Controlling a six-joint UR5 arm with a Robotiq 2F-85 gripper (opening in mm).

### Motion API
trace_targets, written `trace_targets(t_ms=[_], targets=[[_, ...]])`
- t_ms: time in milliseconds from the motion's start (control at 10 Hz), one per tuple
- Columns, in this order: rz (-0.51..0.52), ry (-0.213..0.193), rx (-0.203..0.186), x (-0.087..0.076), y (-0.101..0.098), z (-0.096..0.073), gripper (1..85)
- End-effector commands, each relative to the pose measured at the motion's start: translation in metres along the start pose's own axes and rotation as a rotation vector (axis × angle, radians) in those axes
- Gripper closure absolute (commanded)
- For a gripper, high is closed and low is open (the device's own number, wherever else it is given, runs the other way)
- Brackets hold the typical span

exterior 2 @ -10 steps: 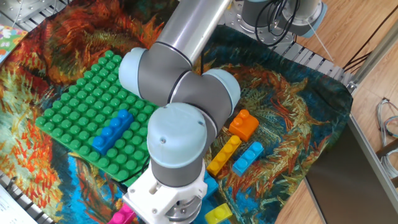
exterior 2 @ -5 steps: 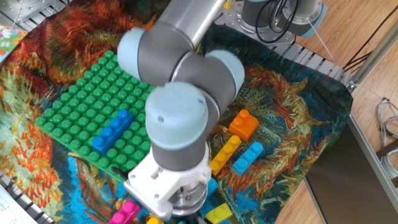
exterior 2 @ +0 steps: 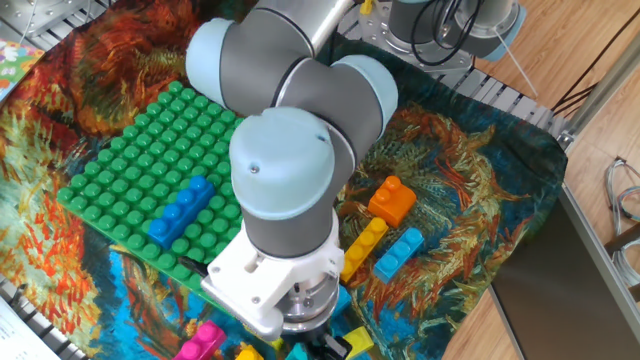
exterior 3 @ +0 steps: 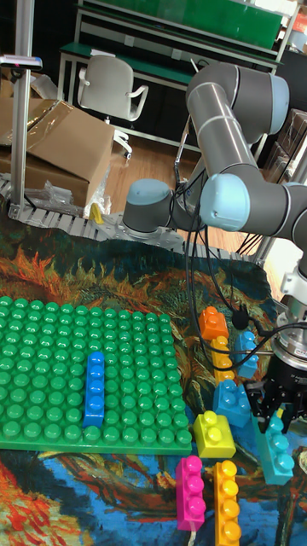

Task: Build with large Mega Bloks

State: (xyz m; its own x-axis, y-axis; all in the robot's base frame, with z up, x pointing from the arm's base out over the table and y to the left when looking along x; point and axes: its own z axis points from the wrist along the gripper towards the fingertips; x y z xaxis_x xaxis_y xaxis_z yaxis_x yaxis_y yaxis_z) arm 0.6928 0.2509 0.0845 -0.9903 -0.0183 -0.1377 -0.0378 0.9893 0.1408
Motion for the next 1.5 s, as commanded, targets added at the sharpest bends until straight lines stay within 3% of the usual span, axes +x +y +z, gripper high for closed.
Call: trace_targets(t_ms=[0, 200, 400, 600, 800, 900, 1100, 1400], targets=[[0.028, -0.016, 0.015, -0.004, -0.005, -0.004, 84.3], [0.024, -0.045, 0.016, -0.011, -0.006, -0.004, 84.3], [0.019, -0.022, 0.043, -0.005, -0.013, -0.004, 84.3], [0.018, 0.013, 0.05, 0.011, -0.015, -0.025, 84.3], [-0.015, 0.048, 0.05, 0.024, -0.032, -0.049, 84.3], [-0.051, 0.049, 0.052, 0.026, -0.041, -0.053, 84.3], [-0.11, 0.017, 0.03, 0.017, -0.035, -0.053, 84.3], [-0.034, 0.006, 0.101, 0.014, -0.053, -0.054, 84.3]])
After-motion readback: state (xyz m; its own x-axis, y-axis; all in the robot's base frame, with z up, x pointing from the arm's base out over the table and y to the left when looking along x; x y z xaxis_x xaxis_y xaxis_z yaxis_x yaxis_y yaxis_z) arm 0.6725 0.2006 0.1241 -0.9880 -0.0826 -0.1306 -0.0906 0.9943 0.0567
